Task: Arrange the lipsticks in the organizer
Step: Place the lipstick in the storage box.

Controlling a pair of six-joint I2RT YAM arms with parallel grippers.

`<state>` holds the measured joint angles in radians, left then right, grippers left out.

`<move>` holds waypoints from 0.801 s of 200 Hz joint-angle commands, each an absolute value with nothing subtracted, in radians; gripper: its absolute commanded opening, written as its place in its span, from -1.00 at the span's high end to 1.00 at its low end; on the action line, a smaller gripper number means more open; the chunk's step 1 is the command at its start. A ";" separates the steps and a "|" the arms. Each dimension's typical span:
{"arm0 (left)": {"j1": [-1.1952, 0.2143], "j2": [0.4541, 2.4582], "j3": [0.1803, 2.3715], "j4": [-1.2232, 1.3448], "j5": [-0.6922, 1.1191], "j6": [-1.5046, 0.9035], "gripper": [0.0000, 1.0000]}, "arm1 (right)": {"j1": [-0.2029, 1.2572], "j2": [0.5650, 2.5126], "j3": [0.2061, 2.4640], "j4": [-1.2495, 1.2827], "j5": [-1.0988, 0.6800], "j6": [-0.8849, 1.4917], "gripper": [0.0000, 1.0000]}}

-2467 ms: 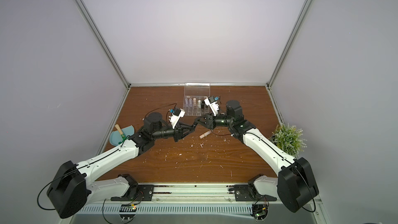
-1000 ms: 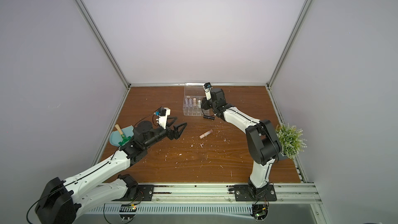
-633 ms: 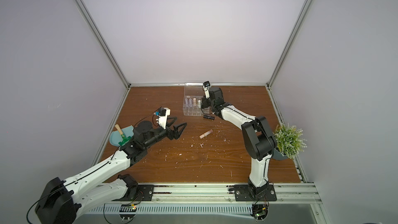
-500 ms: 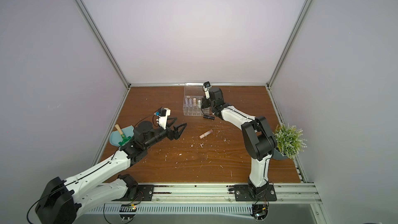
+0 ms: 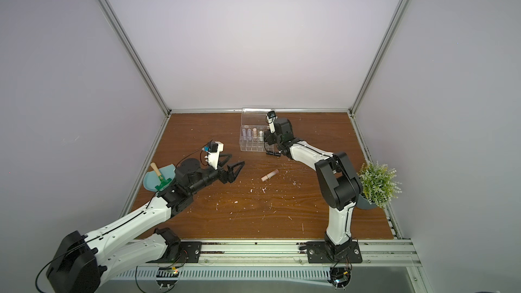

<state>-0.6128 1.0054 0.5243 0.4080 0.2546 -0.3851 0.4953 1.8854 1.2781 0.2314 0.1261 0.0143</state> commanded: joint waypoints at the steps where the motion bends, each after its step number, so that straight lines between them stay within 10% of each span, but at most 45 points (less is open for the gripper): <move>1: -0.603 1.007 0.519 0.433 0.269 -0.380 -0.73 | 0.494 1.861 1.289 0.278 0.135 0.012 0.79; 160: -0.610 1.204 0.659 0.228 0.354 -0.288 -0.75 | 0.494 1.739 1.198 0.271 0.137 0.054 0.11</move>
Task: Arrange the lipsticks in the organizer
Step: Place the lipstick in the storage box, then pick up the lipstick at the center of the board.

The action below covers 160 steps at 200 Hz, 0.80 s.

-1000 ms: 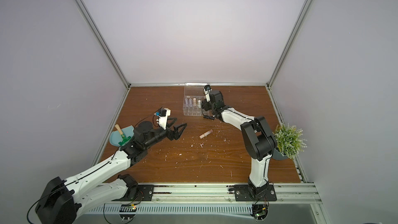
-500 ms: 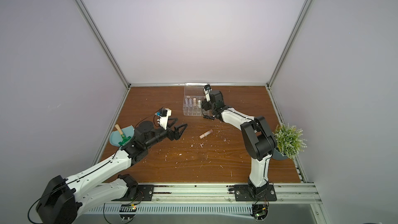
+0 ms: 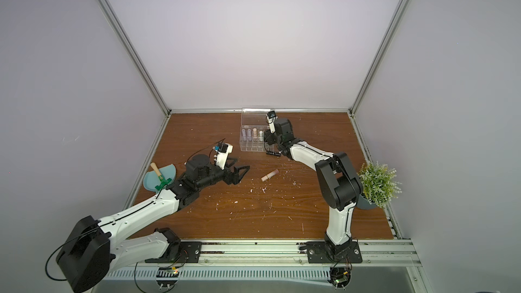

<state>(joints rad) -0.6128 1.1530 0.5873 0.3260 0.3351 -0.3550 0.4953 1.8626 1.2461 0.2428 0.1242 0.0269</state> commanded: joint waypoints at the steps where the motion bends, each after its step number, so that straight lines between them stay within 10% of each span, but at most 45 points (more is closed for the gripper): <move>1: -0.611 1.208 0.662 0.219 0.353 -0.284 -0.75 | 0.493 1.733 1.194 0.271 0.138 0.055 0.11; 83: -0.696 1.556 0.964 -0.106 0.278 -0.081 -0.67 | 0.430 1.212 0.840 0.228 0.166 0.164 -0.16; 160: -0.772 1.861 1.223 -0.246 0.245 -0.049 -0.47 | 0.313 1.124 0.755 0.228 0.072 0.207 -0.37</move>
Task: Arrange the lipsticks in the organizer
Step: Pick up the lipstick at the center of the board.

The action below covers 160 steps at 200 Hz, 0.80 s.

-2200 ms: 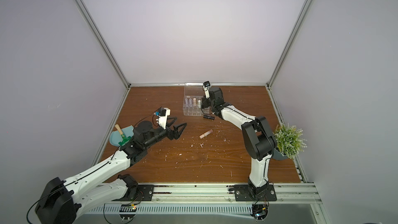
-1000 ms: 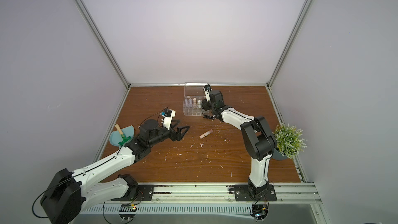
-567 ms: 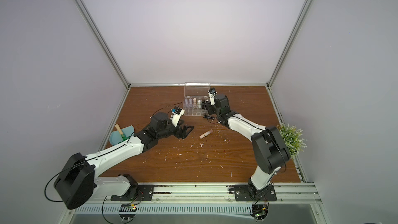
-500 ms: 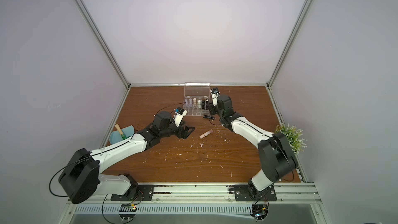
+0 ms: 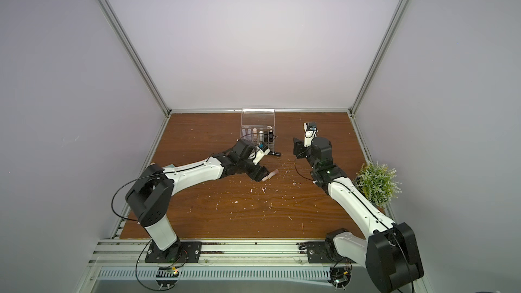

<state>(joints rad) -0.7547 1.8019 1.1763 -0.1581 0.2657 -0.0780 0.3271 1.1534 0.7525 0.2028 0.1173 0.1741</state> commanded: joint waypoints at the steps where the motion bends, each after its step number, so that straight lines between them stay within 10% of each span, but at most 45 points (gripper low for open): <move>1: -0.772 1.864 1.225 -0.247 0.244 -0.049 -0.47 | 0.312 1.124 0.755 0.228 0.071 0.208 -0.37; 113: -0.794 2.003 1.308 -0.288 0.198 -0.050 -0.27 | 0.276 1.089 0.758 0.210 0.014 0.222 -0.34; 160: -0.819 2.035 1.330 -0.301 0.201 -0.052 0.13 | 0.264 1.082 0.758 0.200 0.007 0.223 -0.33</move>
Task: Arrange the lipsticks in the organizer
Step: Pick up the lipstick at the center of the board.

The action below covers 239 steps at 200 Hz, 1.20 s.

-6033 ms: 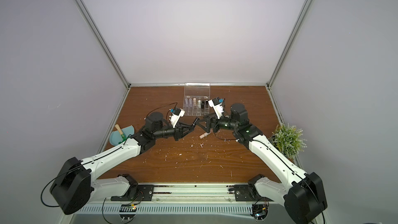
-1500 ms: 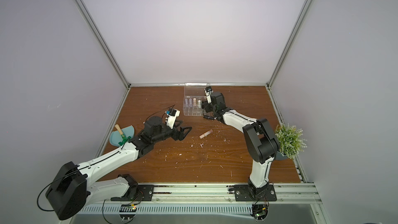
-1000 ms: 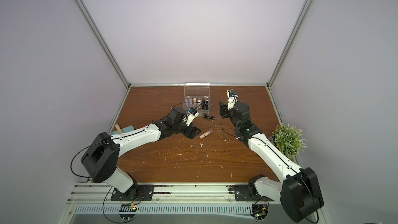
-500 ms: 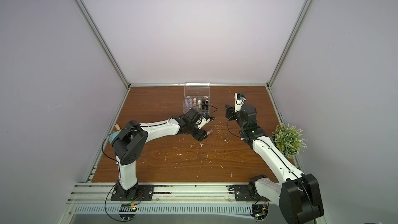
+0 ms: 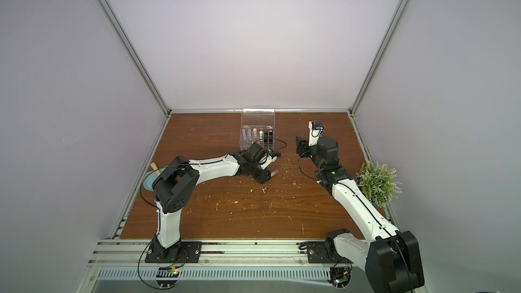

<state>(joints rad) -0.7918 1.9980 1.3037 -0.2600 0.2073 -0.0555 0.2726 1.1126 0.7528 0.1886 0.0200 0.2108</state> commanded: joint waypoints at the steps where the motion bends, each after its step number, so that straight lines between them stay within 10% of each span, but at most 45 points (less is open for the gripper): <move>1: -0.820 2.035 1.331 -0.301 0.200 -0.052 0.13 | 0.263 1.080 0.758 0.200 0.007 0.223 -0.33; 115: -0.817 1.883 1.238 -0.199 0.190 -0.110 0.65 | 0.235 1.078 0.813 0.135 -0.145 0.251 -0.28; 239: -0.713 1.381 0.804 0.341 0.461 -0.251 0.67 | 0.315 1.219 0.862 0.246 -0.931 0.519 -0.68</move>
<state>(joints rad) -0.7185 1.4235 0.8352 0.2516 0.4068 -0.2325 0.2802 1.1995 0.8135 0.1810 -0.7486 0.4568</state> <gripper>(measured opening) 0.212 0.834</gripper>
